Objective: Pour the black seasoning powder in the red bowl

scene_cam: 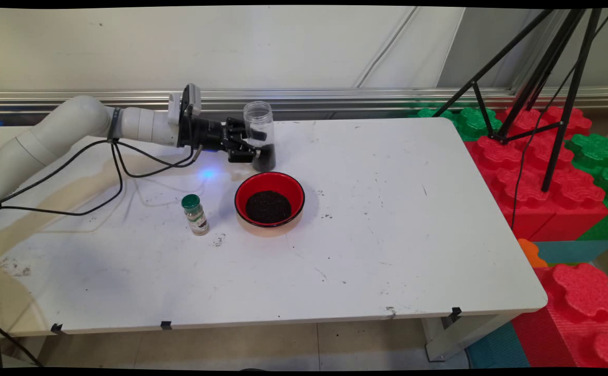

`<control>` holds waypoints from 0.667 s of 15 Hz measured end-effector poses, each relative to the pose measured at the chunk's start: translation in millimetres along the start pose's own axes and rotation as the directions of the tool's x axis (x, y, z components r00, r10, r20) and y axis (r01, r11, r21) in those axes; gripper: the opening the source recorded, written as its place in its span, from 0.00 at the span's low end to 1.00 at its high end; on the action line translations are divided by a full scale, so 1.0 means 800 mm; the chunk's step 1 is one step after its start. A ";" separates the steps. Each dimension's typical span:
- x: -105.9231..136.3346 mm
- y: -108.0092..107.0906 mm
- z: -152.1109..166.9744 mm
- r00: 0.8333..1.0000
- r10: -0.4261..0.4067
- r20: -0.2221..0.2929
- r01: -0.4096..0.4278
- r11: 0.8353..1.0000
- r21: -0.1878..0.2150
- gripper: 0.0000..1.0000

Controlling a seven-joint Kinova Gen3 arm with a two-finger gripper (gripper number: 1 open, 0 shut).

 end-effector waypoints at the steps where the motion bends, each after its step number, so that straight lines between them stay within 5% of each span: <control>1: 0.001 0.000 0.000 1.000 0.006 -0.001 -0.006 1.000 0.001 0.00; 10: 0.027 -0.002 -0.006 0.992 0.126 0.000 -0.126 0.992 0.002 0.00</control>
